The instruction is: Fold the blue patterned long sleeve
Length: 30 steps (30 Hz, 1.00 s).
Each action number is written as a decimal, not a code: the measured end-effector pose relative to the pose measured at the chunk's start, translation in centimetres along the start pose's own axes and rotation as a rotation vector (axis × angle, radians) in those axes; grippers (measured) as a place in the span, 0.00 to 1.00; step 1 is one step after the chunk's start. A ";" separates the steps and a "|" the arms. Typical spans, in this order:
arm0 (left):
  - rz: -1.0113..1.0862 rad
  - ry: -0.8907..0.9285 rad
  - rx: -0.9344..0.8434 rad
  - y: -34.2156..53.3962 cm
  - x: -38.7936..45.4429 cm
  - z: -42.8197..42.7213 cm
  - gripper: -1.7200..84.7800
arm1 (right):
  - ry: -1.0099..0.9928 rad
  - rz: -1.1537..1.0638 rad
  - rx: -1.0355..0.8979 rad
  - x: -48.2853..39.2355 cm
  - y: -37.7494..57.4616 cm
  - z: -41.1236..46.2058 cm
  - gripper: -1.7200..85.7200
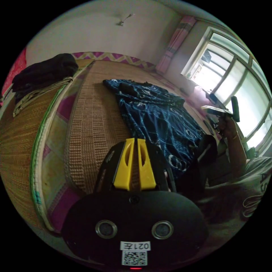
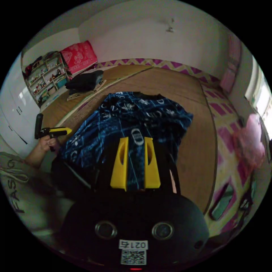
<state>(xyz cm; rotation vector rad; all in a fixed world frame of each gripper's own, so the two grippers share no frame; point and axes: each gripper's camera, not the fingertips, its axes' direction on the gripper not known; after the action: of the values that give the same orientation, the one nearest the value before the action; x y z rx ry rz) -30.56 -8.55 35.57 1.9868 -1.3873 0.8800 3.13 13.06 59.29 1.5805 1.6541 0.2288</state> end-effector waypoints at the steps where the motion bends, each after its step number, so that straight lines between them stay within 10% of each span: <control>1: 0.009 0.022 -0.006 0.8 1.1 -0.7 0.06 | -0.021 0.048 -0.005 1.4 3.1 -1.8 0.12; 22: 0.401 0.030 -0.116 9.0 13.3 -8.6 0.08 | 0.043 -0.009 -0.052 6.8 21.5 -11.1 0.03; 30: 0.247 0.003 -0.036 11.1 10.1 -13.9 0.04 | -0.029 0.058 -0.052 13.1 30.3 -17.5 0.02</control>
<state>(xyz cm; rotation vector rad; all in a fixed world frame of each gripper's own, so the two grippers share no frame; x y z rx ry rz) -41.30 -7.44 52.93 1.8123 -1.6600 0.9569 16.02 37.65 84.28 1.5863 1.5698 0.2759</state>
